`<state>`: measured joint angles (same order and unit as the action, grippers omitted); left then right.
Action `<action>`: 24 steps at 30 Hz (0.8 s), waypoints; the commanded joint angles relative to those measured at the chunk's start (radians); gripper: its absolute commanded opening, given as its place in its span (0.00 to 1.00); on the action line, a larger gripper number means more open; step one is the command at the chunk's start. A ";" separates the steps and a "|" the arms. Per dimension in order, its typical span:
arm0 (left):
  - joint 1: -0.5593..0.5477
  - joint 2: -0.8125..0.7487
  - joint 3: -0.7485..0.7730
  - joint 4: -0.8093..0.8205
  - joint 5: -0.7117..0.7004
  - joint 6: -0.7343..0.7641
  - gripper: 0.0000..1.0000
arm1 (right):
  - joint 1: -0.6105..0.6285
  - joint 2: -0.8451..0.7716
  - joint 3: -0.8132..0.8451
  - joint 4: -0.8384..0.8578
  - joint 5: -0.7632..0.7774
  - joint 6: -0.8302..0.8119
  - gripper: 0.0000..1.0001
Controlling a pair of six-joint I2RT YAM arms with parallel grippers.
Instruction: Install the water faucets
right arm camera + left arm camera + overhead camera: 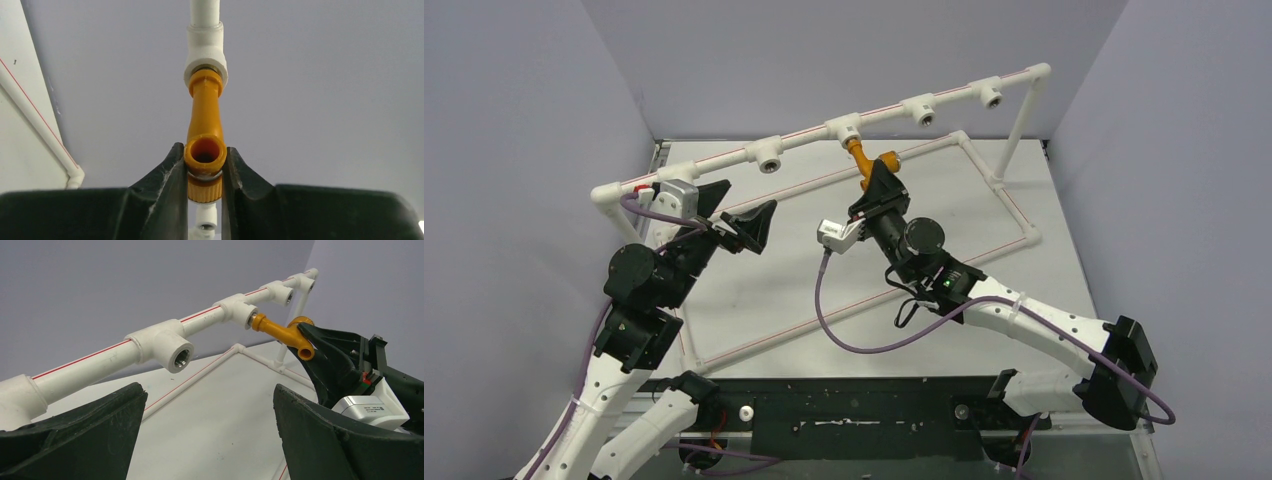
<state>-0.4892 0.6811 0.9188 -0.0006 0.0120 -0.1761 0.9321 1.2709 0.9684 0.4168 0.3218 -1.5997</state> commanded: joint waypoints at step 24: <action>-0.003 -0.007 0.035 0.029 0.000 -0.005 0.97 | 0.020 -0.003 0.007 0.294 0.178 1.658 0.00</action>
<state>-0.4892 0.6827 0.9188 -0.0006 0.0120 -0.1764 0.9451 1.2724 0.9642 0.5373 0.4473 -0.3393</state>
